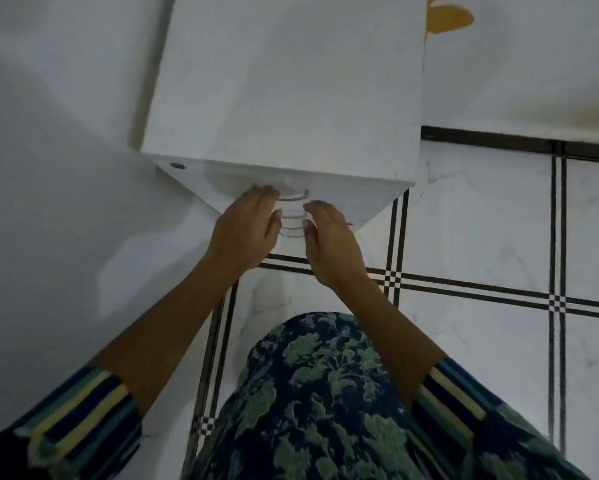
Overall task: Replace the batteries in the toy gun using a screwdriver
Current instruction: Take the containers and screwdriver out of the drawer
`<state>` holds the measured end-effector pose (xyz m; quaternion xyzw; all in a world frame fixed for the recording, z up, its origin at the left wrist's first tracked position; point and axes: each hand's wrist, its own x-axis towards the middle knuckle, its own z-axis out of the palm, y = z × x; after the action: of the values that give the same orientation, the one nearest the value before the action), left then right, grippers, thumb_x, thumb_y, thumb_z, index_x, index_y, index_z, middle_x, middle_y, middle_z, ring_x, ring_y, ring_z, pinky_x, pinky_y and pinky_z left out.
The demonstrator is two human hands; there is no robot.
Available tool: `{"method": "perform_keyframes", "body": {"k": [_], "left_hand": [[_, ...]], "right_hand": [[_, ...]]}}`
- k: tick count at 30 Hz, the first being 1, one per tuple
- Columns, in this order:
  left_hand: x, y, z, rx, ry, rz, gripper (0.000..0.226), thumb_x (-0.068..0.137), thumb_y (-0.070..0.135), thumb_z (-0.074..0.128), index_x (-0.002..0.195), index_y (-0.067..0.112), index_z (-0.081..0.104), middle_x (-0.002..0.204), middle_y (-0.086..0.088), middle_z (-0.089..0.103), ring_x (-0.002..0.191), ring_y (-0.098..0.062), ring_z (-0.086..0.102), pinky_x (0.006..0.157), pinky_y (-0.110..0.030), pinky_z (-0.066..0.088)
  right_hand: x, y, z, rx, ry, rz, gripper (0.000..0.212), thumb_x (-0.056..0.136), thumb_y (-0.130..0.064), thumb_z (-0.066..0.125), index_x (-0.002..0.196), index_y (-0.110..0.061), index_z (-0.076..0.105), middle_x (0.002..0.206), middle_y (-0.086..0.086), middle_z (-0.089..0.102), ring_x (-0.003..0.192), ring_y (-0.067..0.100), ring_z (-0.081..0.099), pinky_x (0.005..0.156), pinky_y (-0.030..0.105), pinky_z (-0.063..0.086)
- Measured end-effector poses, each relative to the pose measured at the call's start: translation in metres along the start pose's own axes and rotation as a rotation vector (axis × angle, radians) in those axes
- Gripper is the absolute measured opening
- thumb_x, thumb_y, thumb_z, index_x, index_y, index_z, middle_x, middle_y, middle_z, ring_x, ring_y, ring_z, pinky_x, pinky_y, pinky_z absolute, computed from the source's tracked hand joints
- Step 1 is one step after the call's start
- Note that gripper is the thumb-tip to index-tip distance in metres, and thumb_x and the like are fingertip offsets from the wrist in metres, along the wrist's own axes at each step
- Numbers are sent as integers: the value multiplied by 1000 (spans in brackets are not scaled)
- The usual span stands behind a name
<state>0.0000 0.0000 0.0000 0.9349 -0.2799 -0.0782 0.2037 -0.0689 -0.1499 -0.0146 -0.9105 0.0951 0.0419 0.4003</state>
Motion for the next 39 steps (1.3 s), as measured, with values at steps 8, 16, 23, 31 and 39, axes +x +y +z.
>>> {"method": "perform_keyframes", "body": {"k": [8, 16, 23, 31, 39], "left_hand": [[8, -21, 46, 23, 18, -46, 42, 97, 22, 48, 132, 0, 53, 131, -20, 58, 121, -33, 56, 99, -42, 49], [0, -18, 26, -15, 235, 42, 33, 95, 23, 49, 111, 1, 68, 99, -14, 73, 86, -29, 69, 82, -42, 52], [-9, -38, -1, 131, 450, 41, 27, 93, 25, 54, 104, 6, 70, 106, -15, 68, 101, -31, 60, 92, -44, 40], [0, -35, -28, -44, 241, -120, 30, 97, 32, 48, 90, 11, 68, 67, 1, 57, 62, -12, 45, 50, -19, 29], [17, -50, -11, 65, -112, -492, 45, 96, 38, 46, 58, 15, 42, 57, -1, 48, 48, -15, 46, 43, -22, 23]], "right_hand": [[27, 26, 32, -49, -65, -2, 52, 103, -17, 44, 153, -17, 29, 148, 15, 41, 136, 29, 37, 105, 37, 41], [15, 7, 38, -537, 215, 26, 30, 91, -29, 65, 119, -21, 67, 108, 15, 55, 98, 31, 47, 77, 45, 42], [-10, -11, 38, -603, 467, -116, 24, 86, -35, 65, 103, -19, 70, 124, 7, 45, 111, 26, 42, 93, 46, 28], [7, -33, 2, -406, 313, -24, 38, 101, -37, 42, 77, -13, 61, 64, 1, 56, 60, 19, 51, 58, 30, 40], [24, -29, -3, -378, 302, 335, 31, 91, -30, 62, 111, -8, 55, 101, 9, 56, 93, 24, 51, 67, 34, 45]]}}
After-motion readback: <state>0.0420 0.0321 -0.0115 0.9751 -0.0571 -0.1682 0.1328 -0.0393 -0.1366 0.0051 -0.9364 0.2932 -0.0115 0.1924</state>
